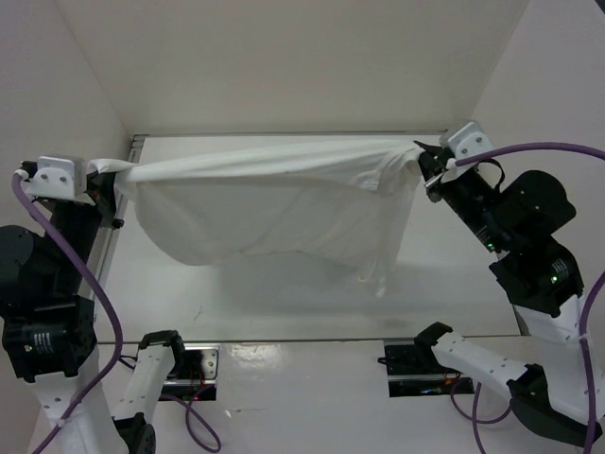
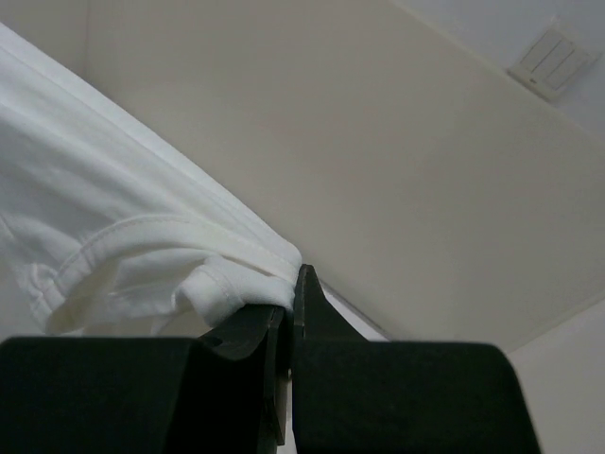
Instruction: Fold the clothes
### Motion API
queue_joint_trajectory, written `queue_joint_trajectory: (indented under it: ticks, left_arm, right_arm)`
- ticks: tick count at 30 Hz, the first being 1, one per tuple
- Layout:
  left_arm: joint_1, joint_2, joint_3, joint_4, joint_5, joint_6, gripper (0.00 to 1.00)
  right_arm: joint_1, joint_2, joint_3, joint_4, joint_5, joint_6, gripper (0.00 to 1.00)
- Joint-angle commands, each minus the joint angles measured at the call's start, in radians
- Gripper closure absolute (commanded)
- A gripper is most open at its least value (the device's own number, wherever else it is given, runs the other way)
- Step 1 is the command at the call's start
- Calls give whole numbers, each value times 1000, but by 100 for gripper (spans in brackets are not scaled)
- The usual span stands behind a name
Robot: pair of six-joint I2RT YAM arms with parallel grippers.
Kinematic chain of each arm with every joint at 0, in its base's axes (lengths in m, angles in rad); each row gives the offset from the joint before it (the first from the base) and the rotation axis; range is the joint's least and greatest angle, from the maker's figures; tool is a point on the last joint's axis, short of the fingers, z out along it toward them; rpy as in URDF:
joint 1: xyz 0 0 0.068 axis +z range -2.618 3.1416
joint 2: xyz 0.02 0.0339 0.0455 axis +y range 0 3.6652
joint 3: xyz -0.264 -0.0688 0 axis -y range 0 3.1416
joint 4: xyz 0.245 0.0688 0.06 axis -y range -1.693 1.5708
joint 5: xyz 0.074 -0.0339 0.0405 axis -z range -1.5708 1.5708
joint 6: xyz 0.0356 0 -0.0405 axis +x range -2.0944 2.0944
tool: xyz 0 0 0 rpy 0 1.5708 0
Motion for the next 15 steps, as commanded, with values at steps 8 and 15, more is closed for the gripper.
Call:
queue_joint_trajectory:
  ticks: [8, 15]
  left_arm:
    - [15, 19, 213, -17, -31, -42, 94]
    - [24, 60, 301, -44, -8, -42, 92]
  right_arm:
    - [-65, 13, 306, -130, -162, 62, 98]
    - [-86, 13, 380, -156, -241, 94, 98]
